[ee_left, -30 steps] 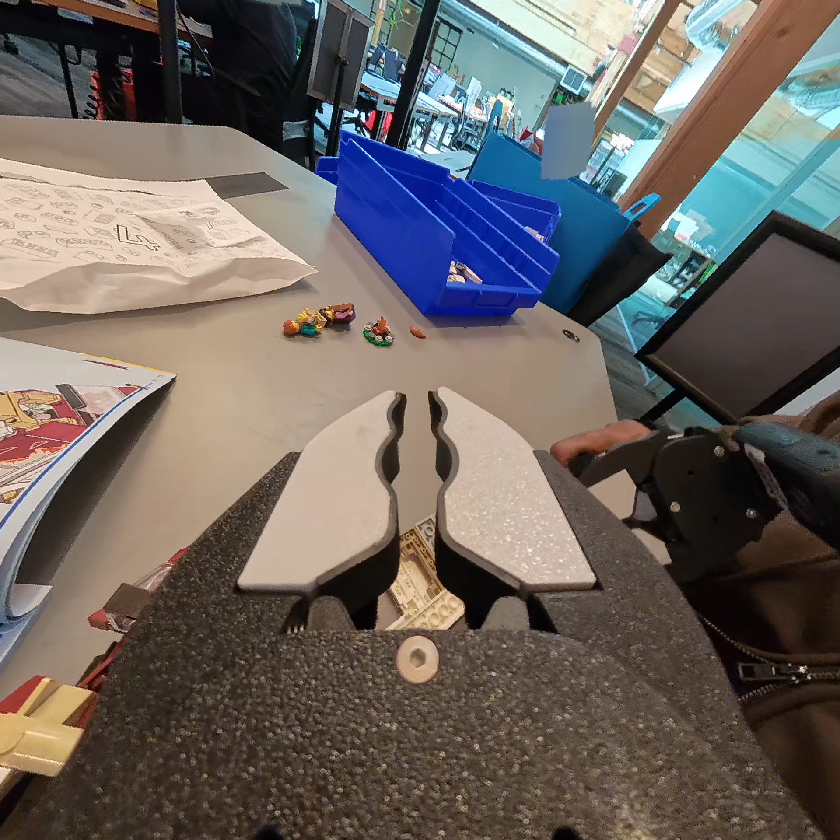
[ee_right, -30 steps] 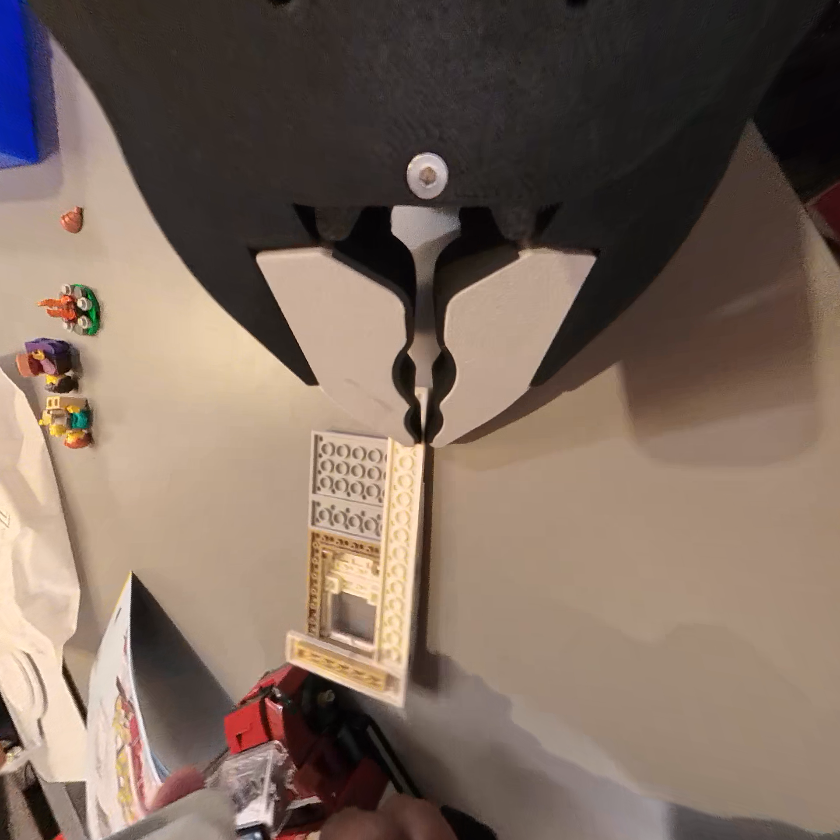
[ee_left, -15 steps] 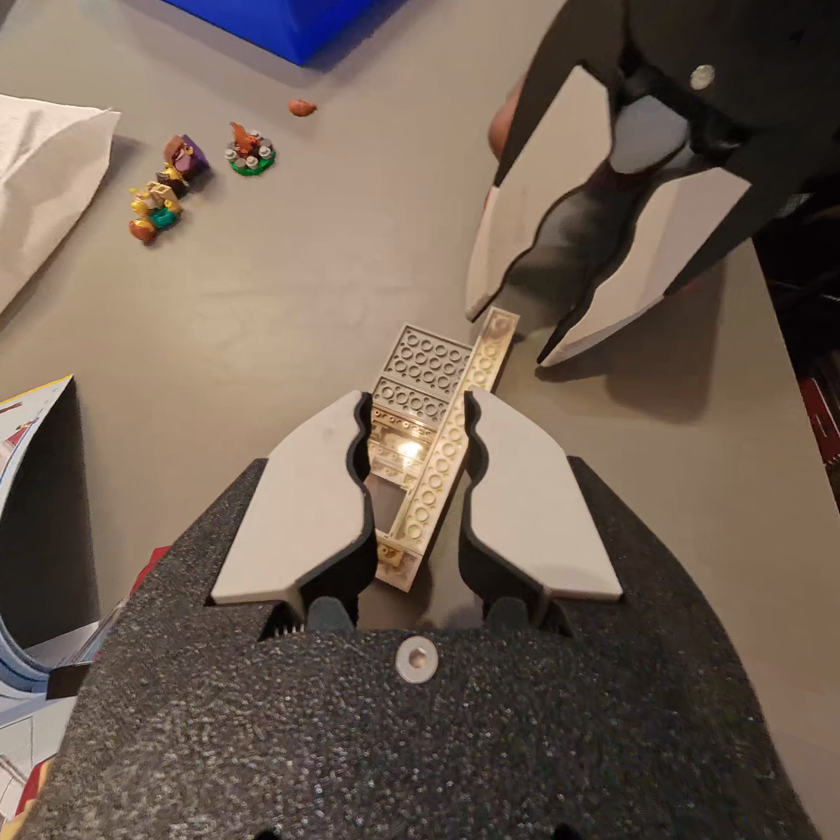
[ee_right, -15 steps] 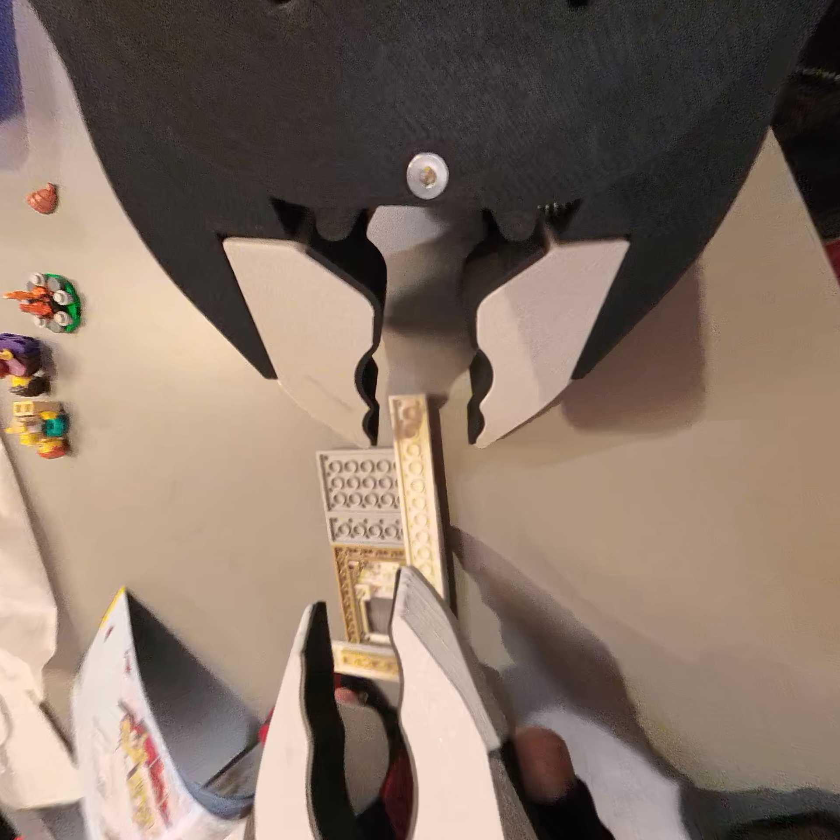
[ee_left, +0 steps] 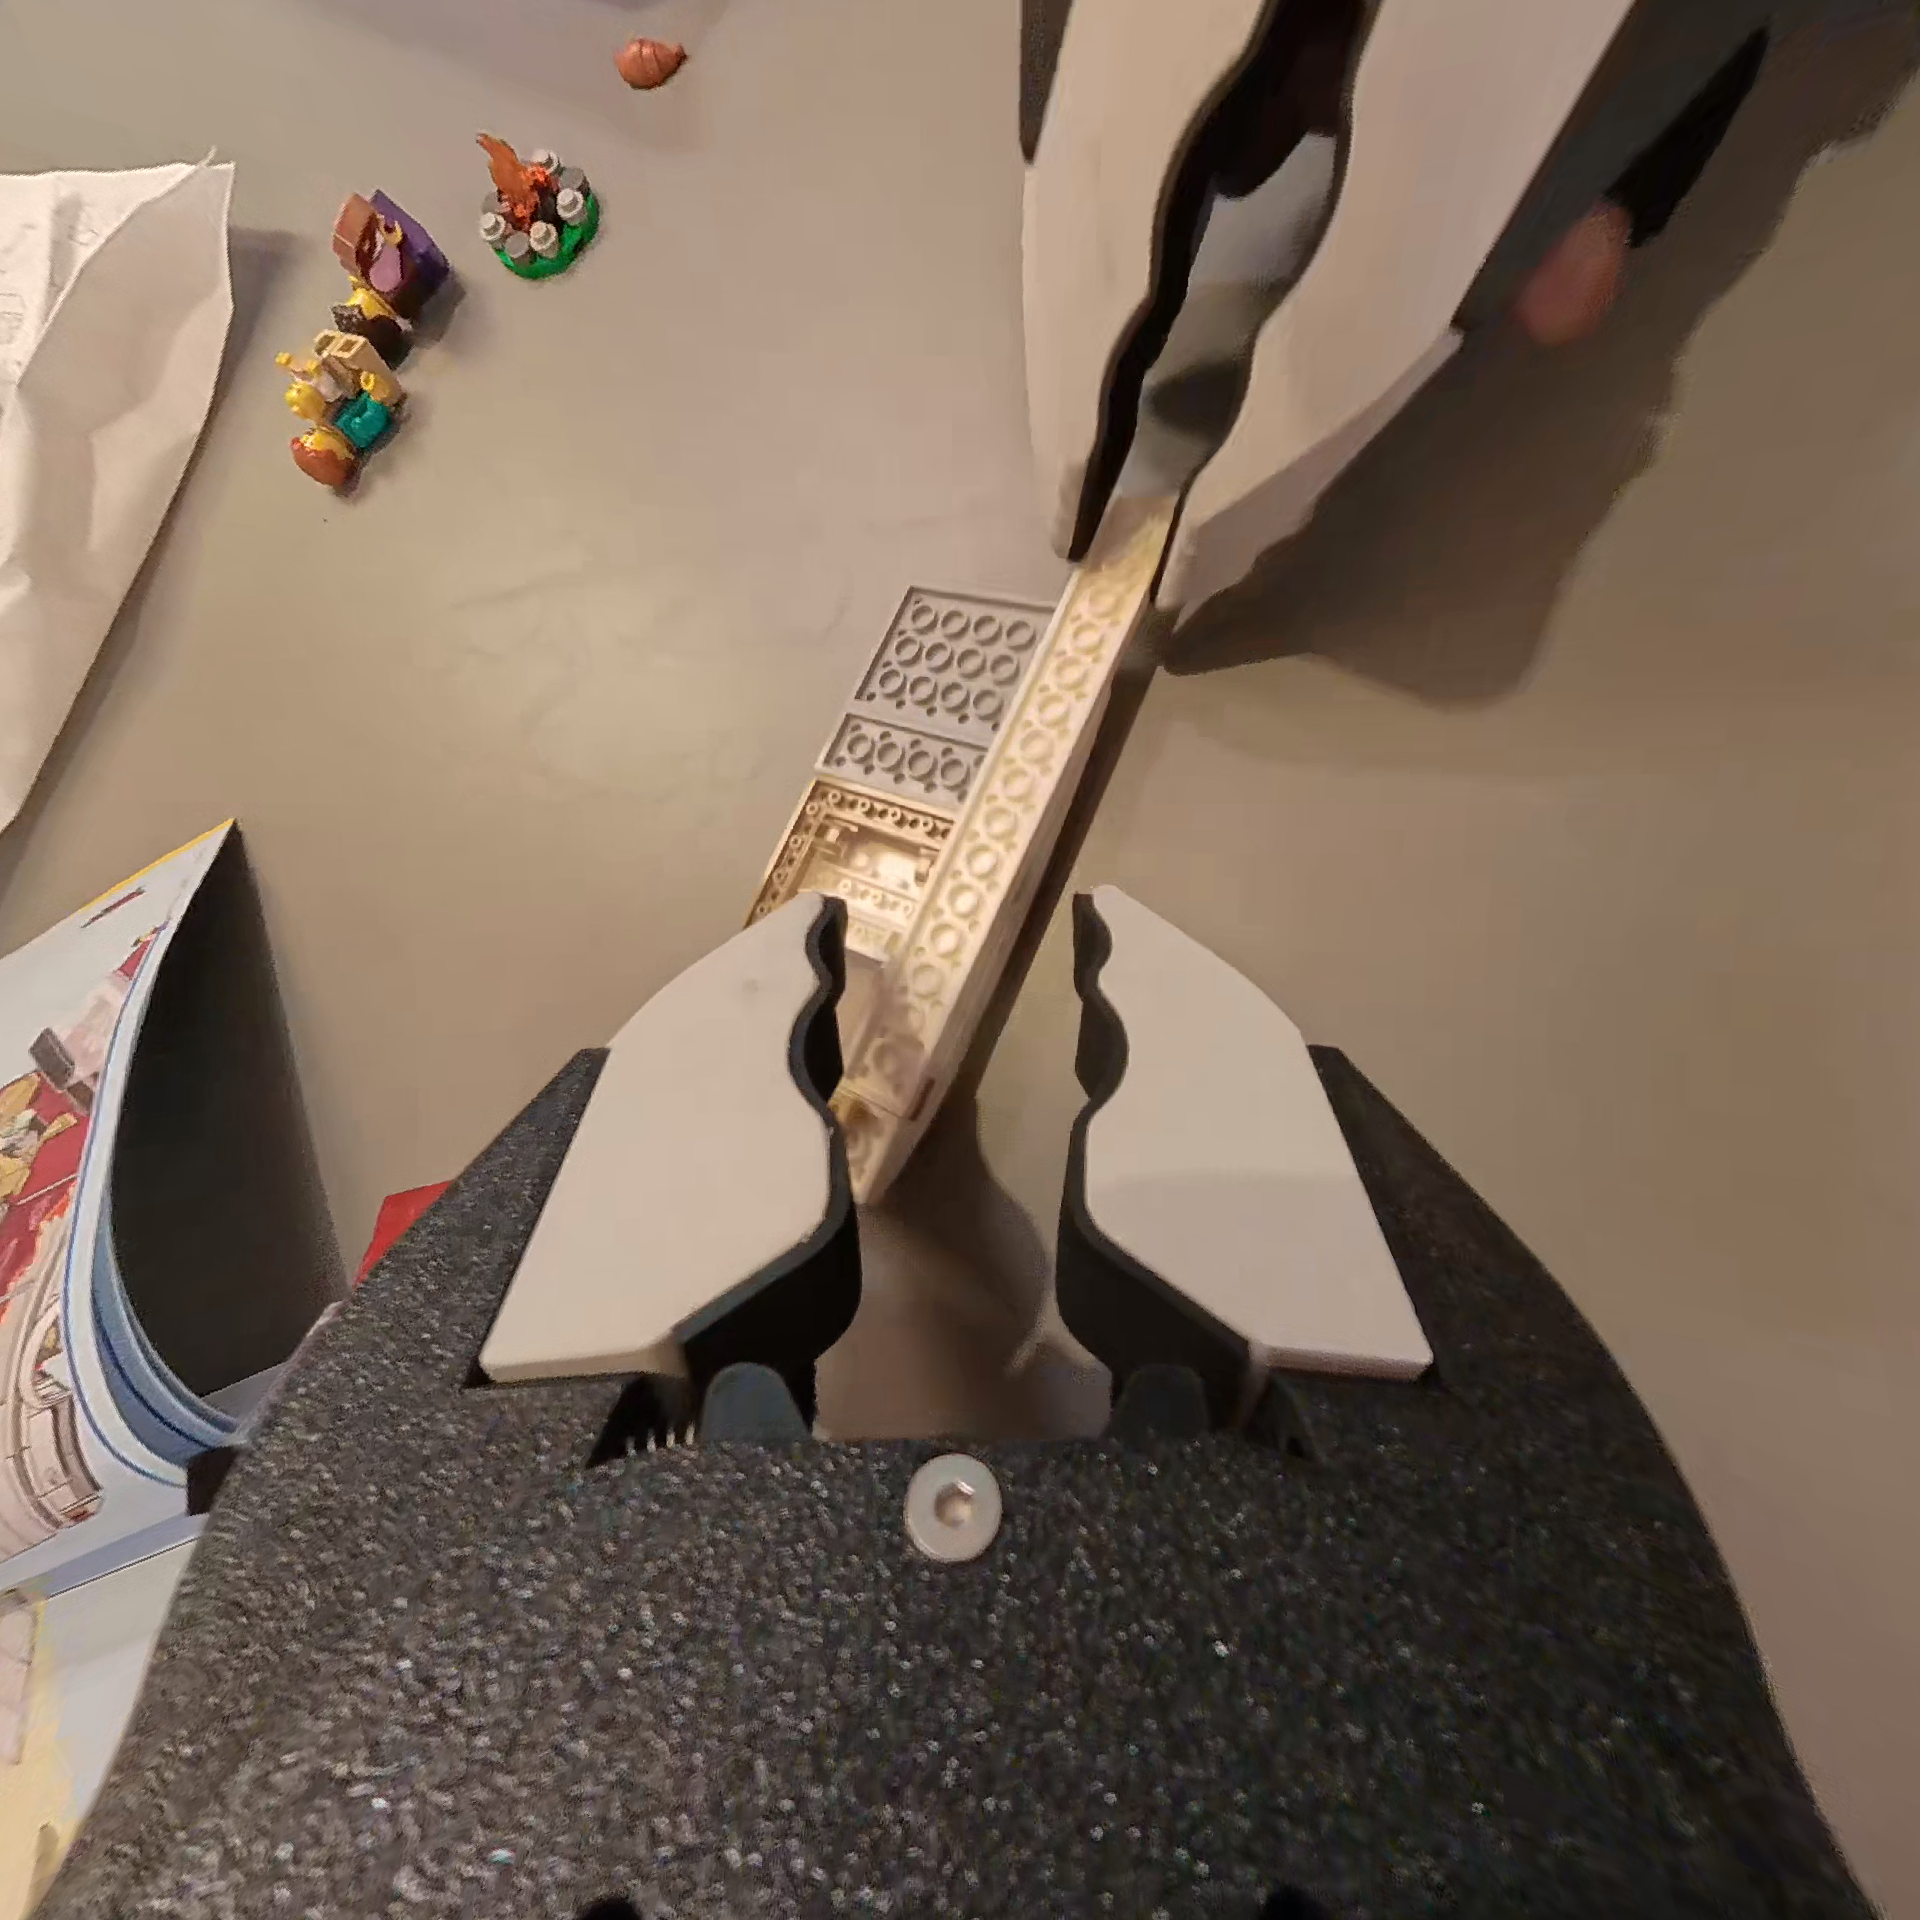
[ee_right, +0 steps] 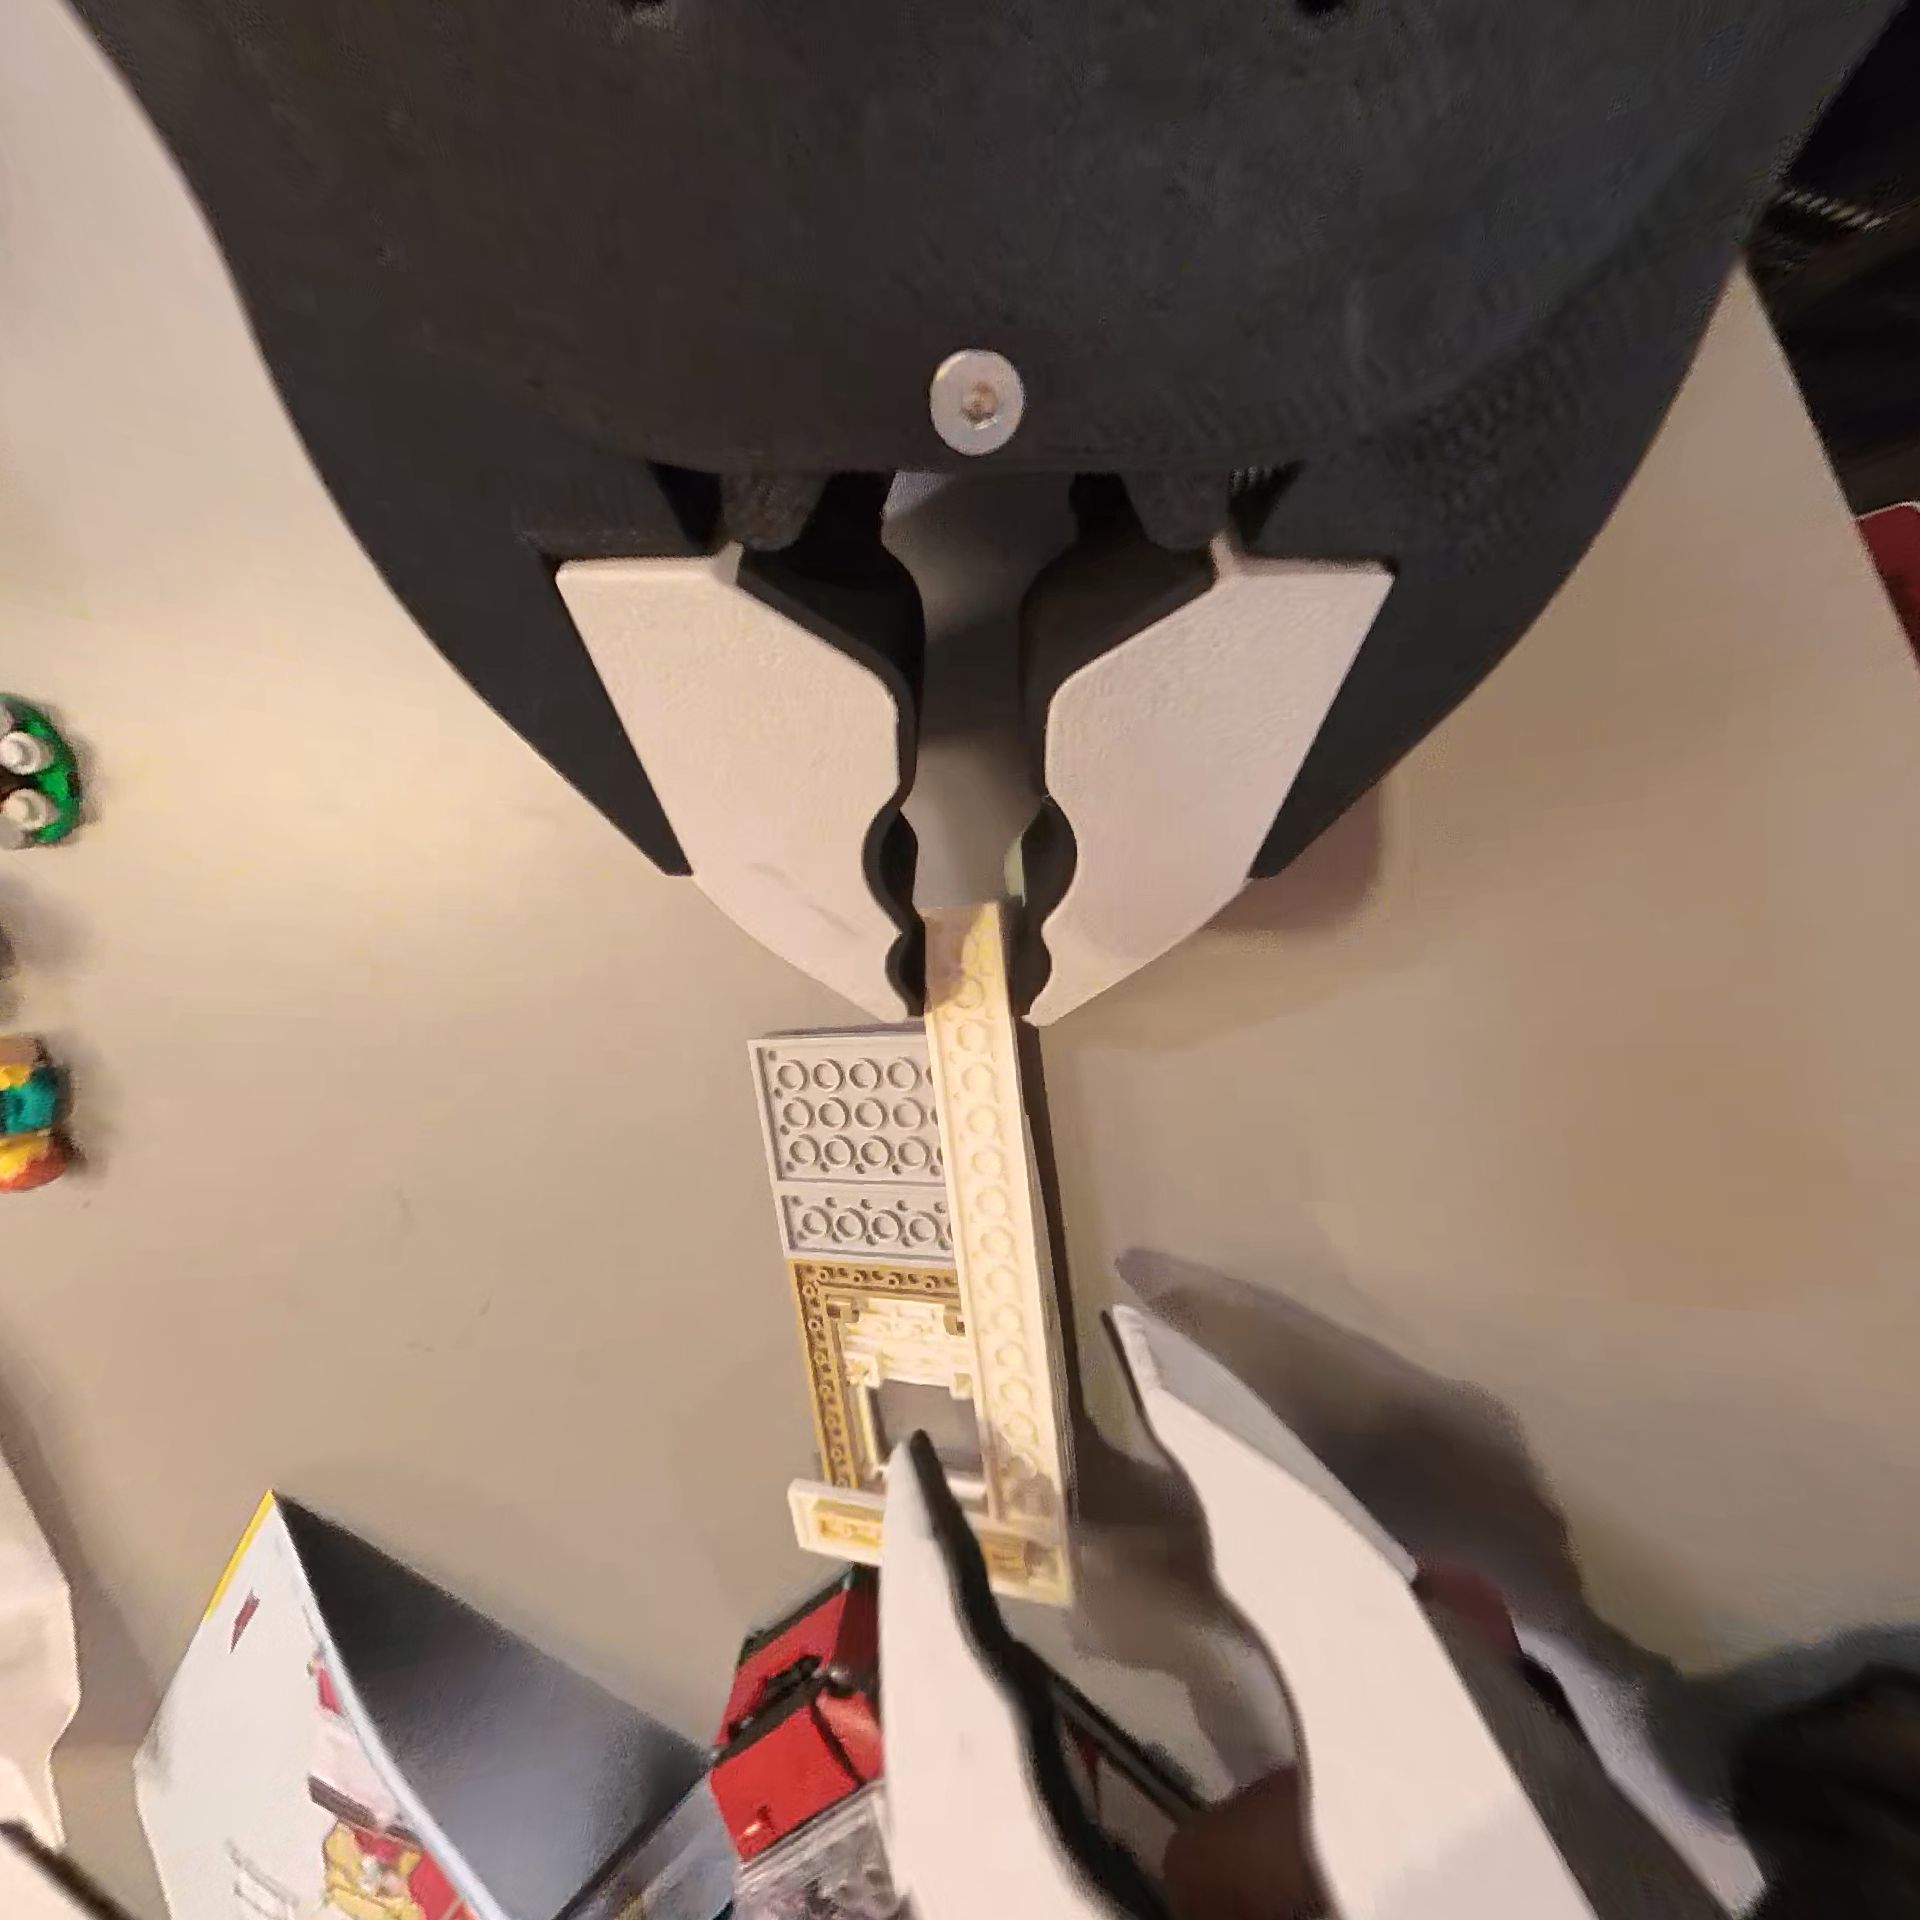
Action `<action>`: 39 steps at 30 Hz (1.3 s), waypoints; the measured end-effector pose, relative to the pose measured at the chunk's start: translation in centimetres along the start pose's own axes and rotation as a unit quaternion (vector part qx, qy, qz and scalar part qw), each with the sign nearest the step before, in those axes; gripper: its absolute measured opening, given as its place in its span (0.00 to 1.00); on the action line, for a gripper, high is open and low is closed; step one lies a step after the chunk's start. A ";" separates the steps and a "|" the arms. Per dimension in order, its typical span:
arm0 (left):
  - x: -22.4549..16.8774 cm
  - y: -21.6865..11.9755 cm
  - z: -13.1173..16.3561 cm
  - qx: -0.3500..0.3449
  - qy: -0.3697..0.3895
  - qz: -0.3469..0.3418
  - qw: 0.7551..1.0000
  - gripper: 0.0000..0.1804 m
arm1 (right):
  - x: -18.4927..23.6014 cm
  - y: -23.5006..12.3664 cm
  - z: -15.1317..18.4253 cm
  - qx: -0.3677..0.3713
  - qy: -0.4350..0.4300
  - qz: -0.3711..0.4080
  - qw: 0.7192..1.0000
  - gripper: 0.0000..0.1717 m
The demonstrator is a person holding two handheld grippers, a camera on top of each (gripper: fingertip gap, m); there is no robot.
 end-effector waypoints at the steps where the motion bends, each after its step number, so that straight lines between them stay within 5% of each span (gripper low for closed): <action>1: 0.0 0.1 0.0 0.007 0.006 -0.010 1.000 0.23 | -0.2 -0.2 0.0 -0.007 0.016 -0.011 1.000 0.09; 10: 0.5 1.2 0.3 0.027 0.030 -0.068 0.997 0.24 | -1.2 -1.2 -0.3 -0.072 0.130 -0.100 0.984 0.09; 14: 0.5 1.2 0.2 0.035 0.057 -0.097 0.993 0.13 | -1.3 -1.7 -0.4 -0.106 0.140 -0.125 0.976 0.09; 20: 0.1 0.4 -0.5 0.000 0.057 -0.073 0.996 0.09 | -1.5 -2.8 -0.7 -0.113 -0.035 0.027 0.993 0.21; 24: -0.1 0.4 -0.5 0.004 0.070 -0.068 0.995 0.09 | -1.5 -2.5 -0.9 -0.058 -0.187 0.130 0.972 0.23; 28: -0.1 0.3 -0.6 0.001 0.070 -0.069 0.995 0.09 | -1.3 -2.1 -1.4 -0.046 -0.246 0.138 0.958 0.05; 31: 0.5 0.1 -0.6 -0.011 0.048 -0.094 0.994 0.11 | -1.9 -1.9 -1.6 -0.047 -0.179 0.104 0.977 0.04; 34: 1.4 -0.6 -1.1 -0.043 0.021 -0.129 0.990 0.24 | -3.3 -1.8 -1.3 -0.052 -0.087 0.080 0.992 0.04; 39: 2.4 -1.3 -1.8 -0.084 -0.008 -0.194 0.977 0.29 | -5.4 -1.9 -0.7 -0.096 0.086 0.029 0.991 0.03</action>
Point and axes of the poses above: each gripper's, where its closed fingertips meet, y out along the fingers, z out of its underside, x = y × z across the jaws, the point moved 7 cm from there along -y, back along the fingers, and after that the axes turned 9 degrees about x, right-handed, at the moved point
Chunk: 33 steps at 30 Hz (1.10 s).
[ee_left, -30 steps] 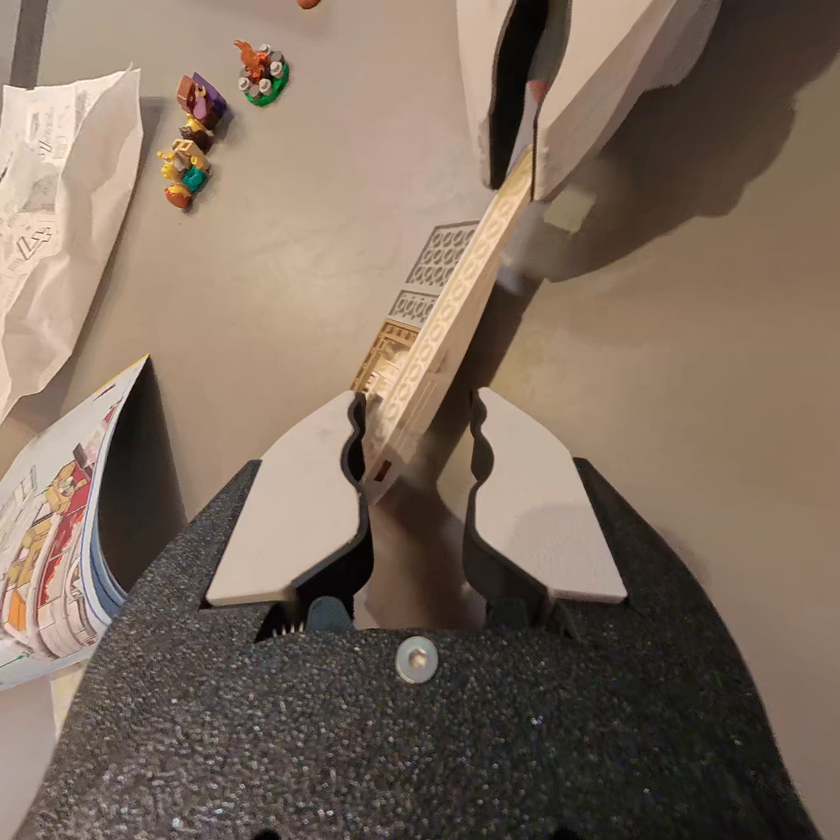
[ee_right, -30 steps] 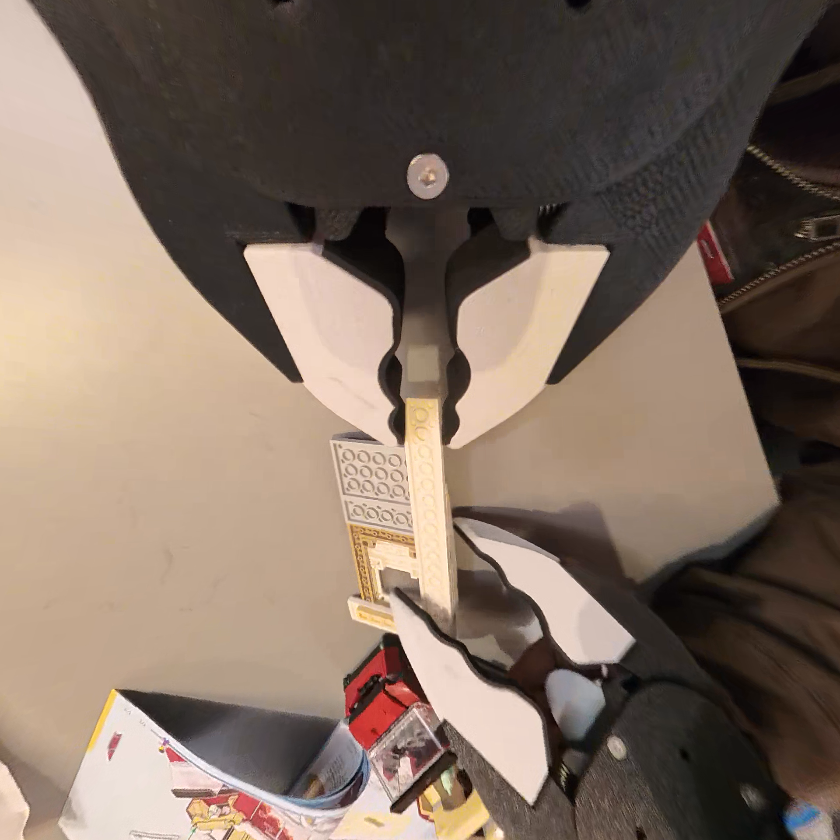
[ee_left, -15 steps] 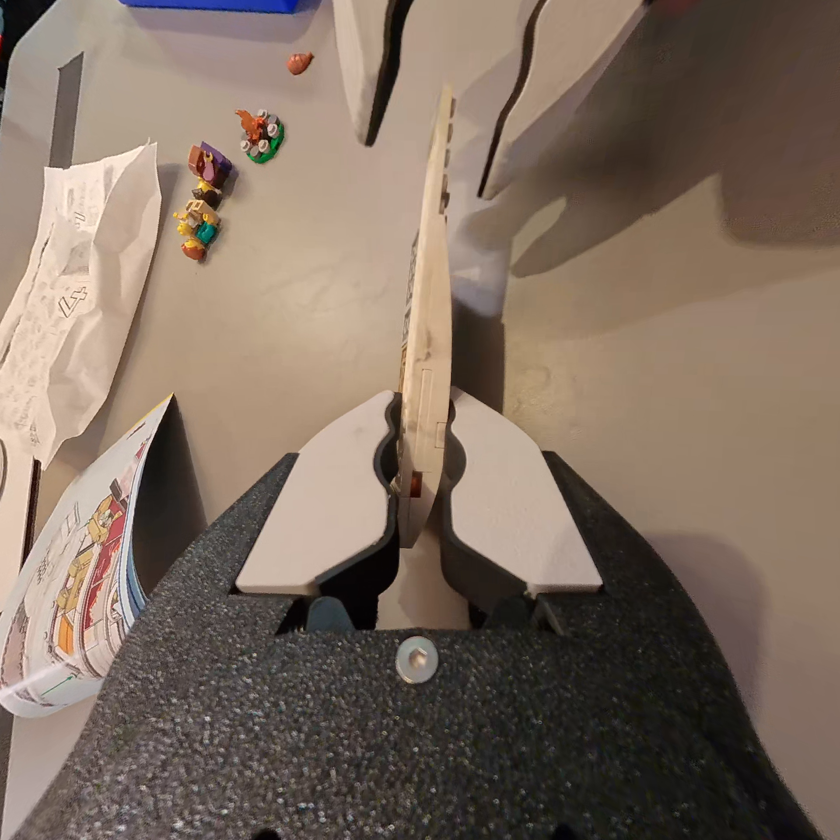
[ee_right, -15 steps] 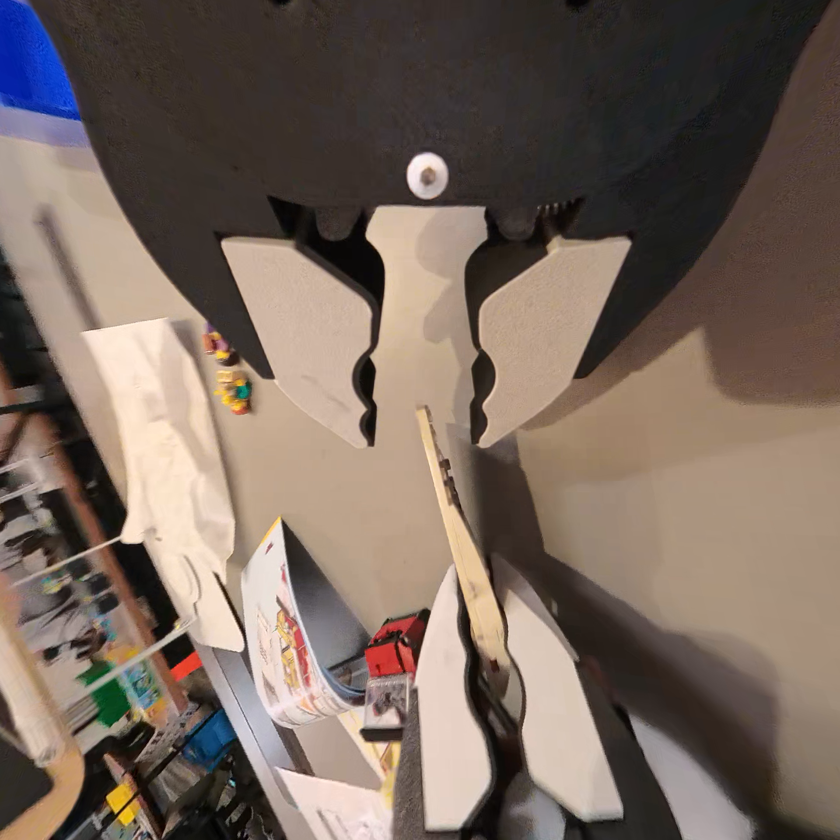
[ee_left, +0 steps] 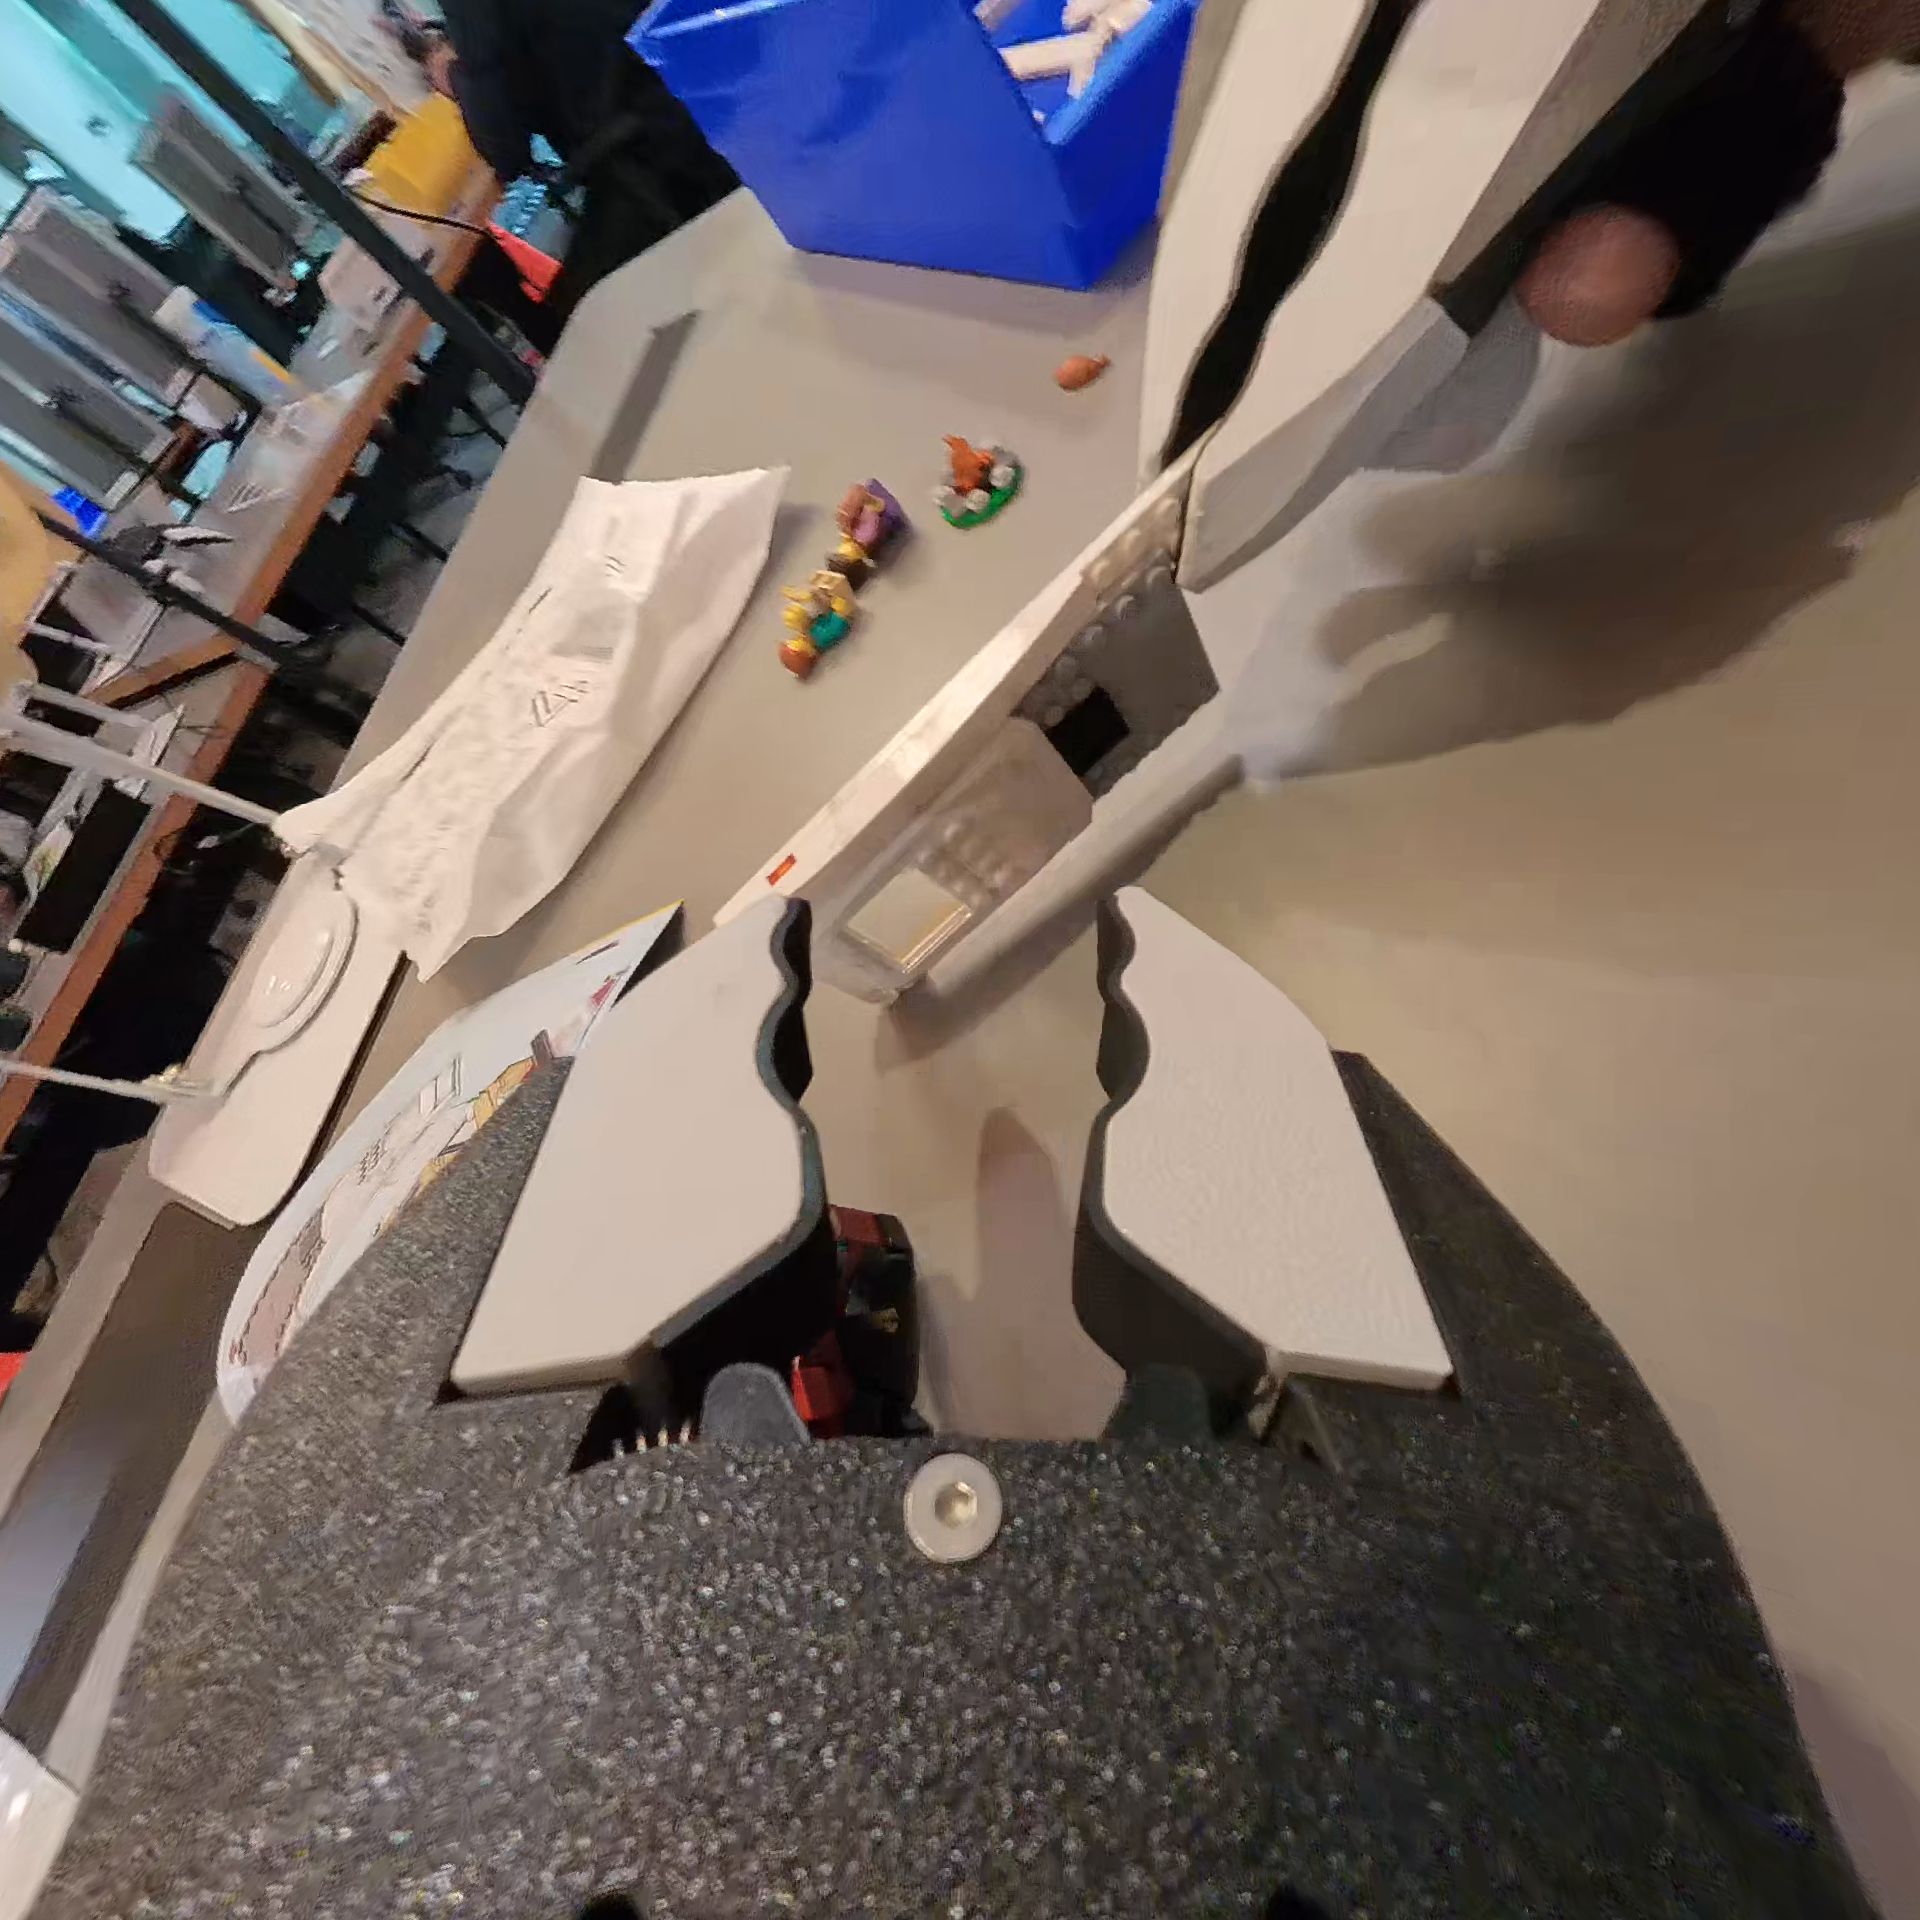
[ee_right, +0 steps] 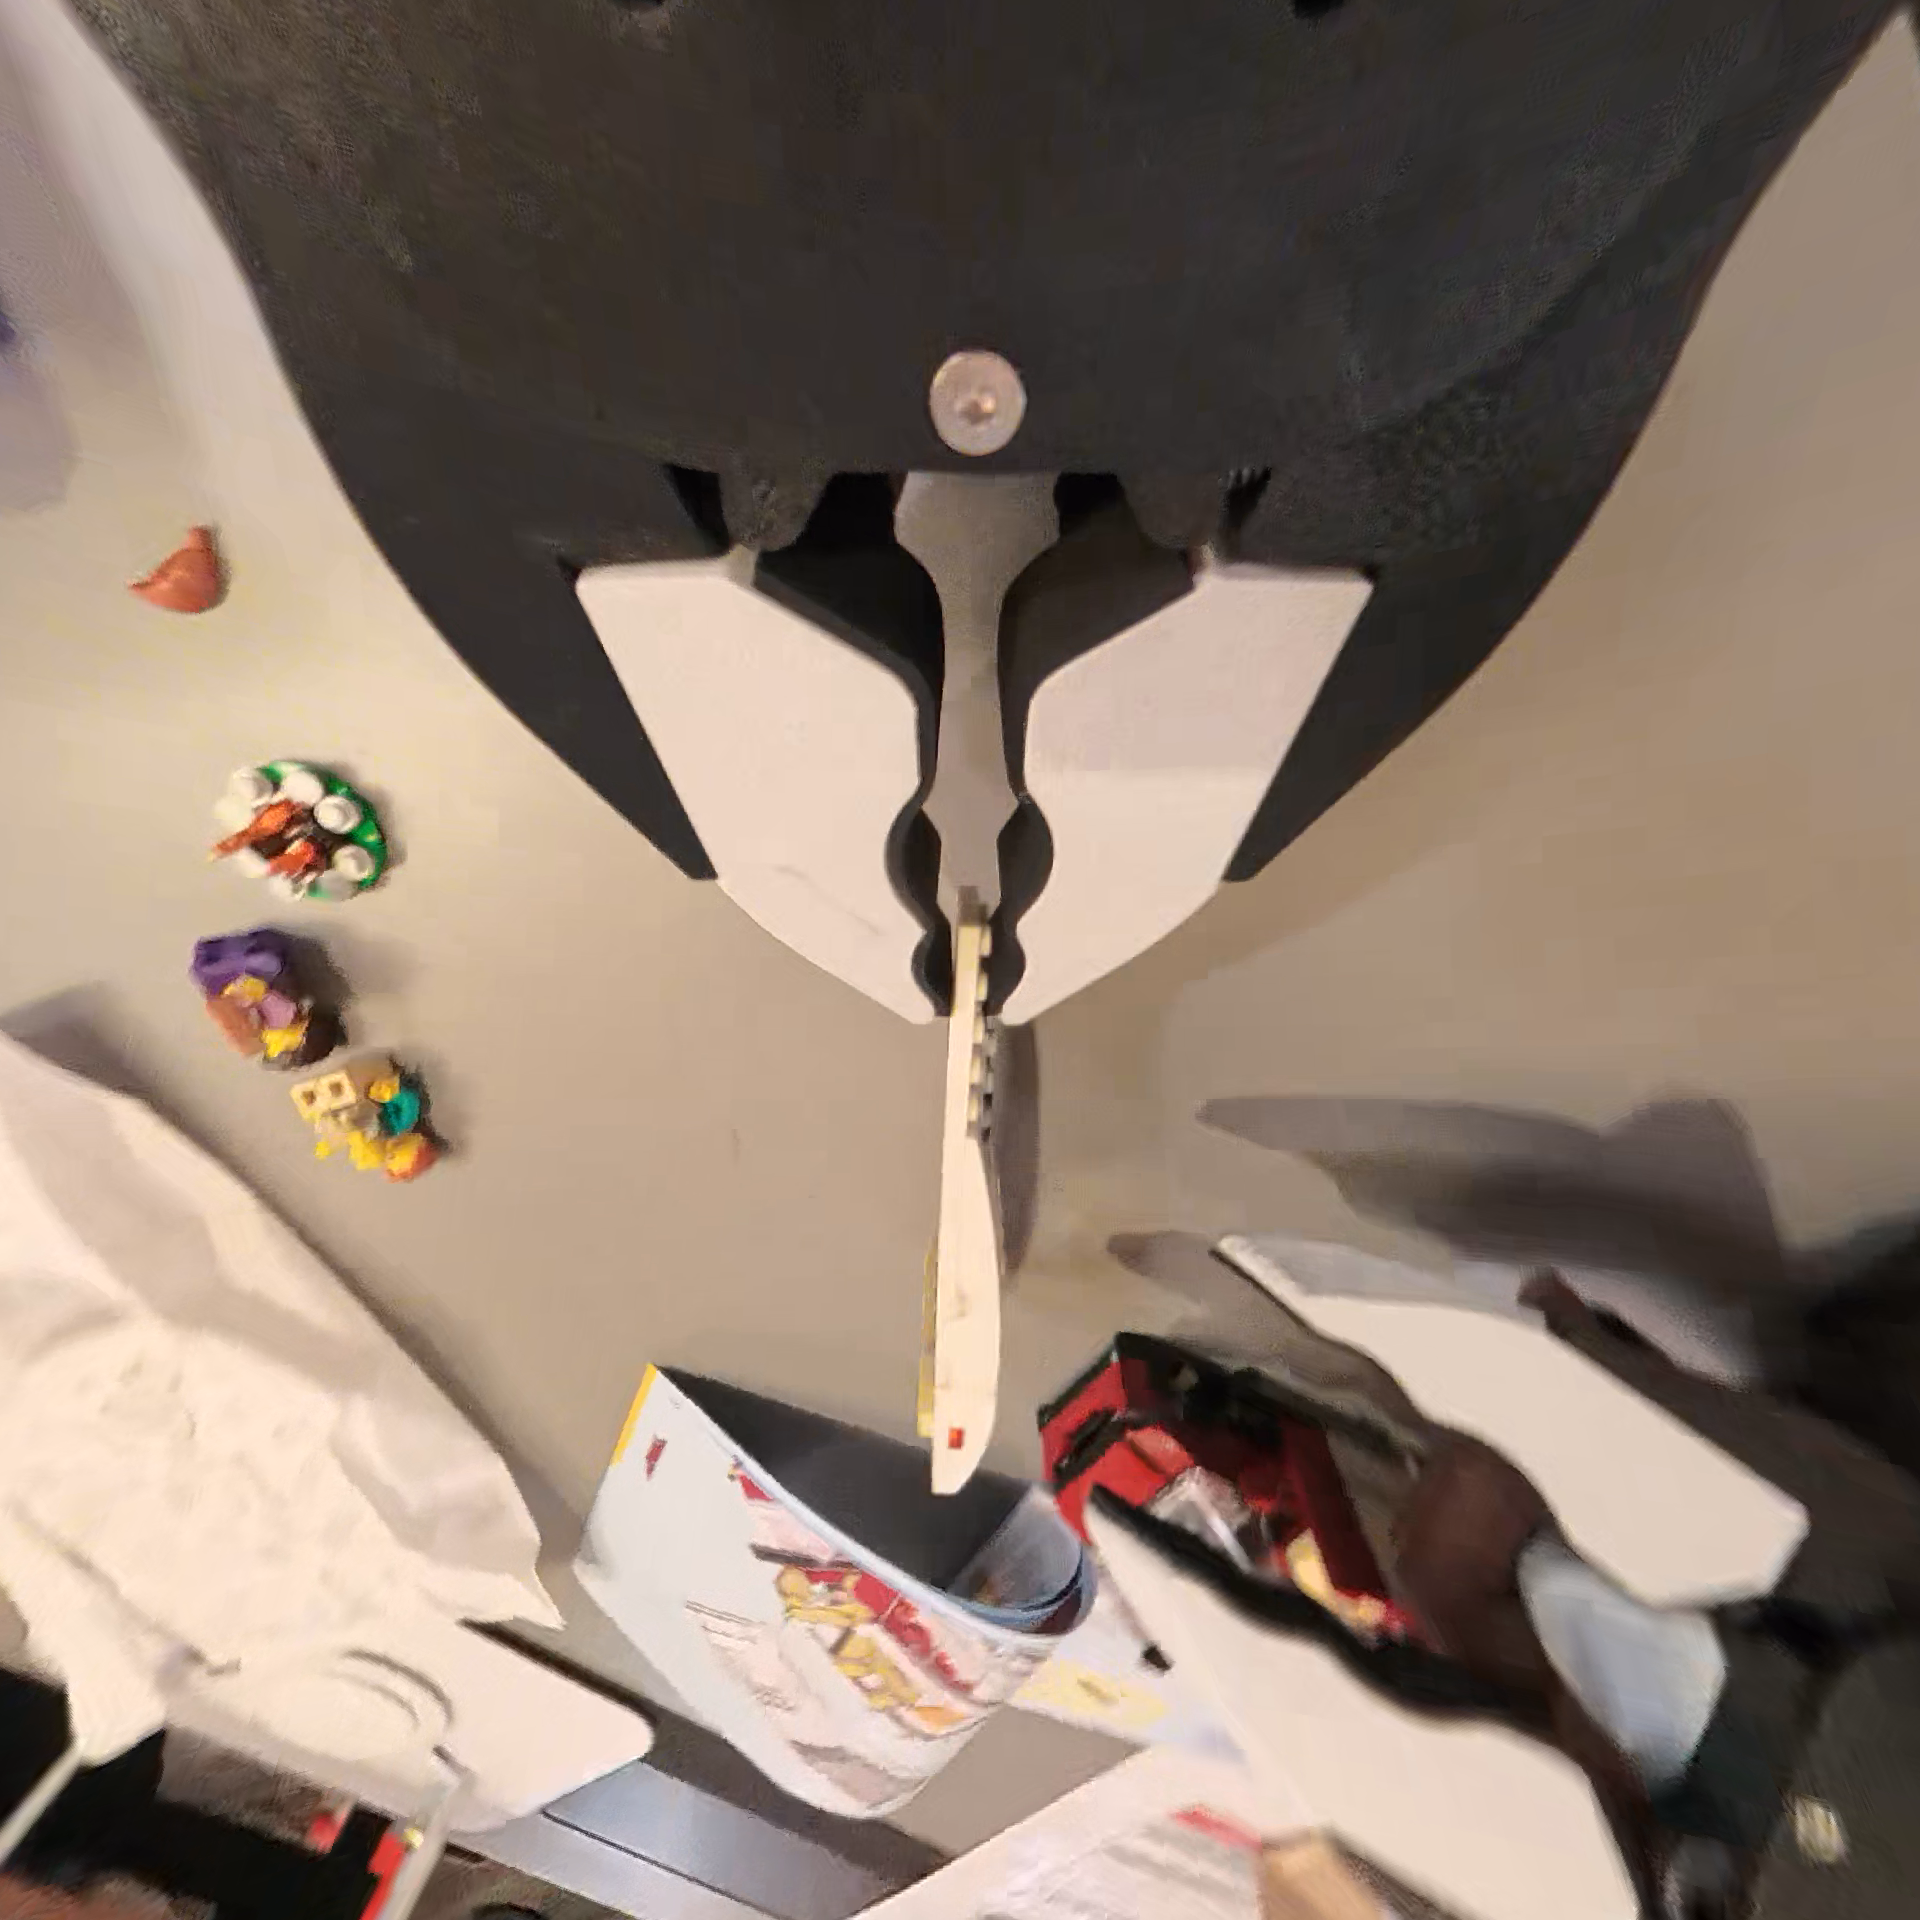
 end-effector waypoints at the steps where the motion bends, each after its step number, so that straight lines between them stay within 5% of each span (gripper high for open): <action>1: 0.1 0.1 -0.1 -0.006 -0.015 -0.005 1.000 0.30 | -0.4 -0.1 0.0 -0.011 0.036 -0.012 0.999 0.03; 7: -0.5 1.2 -1.2 -0.020 -0.061 -0.066 0.996 0.31 | -1.4 0.6 0.0 -0.065 0.214 -0.061 0.973 0.03; 14: -2.7 2.8 -2.5 0.025 0.017 -0.190 0.981 0.32 | -0.2 1.3 -1.1 -0.142 0.334 -0.118 0.925 0.04; 26: -3.3 2.7 -3.6 0.038 0.089 -0.299 0.949 0.35 | 1.4 1.5 -2.0 -0.189 0.390 -0.136 0.891 0.03; 33: -2.8 1.8 -3.7 0.036 0.112 -0.348 0.930 0.16 | 2.3 1.5 -2.8 -0.215 0.366 -0.161 0.891 0.04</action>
Point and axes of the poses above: each gripper's, where its closed fingertips meet, y out along the fingers, z out of its underside, x = y × z across the jaws, the point moved 7 cm from there along -y, back along the fingers, and after that the axes turned 9 degrees about x, right-handed, at the moved point
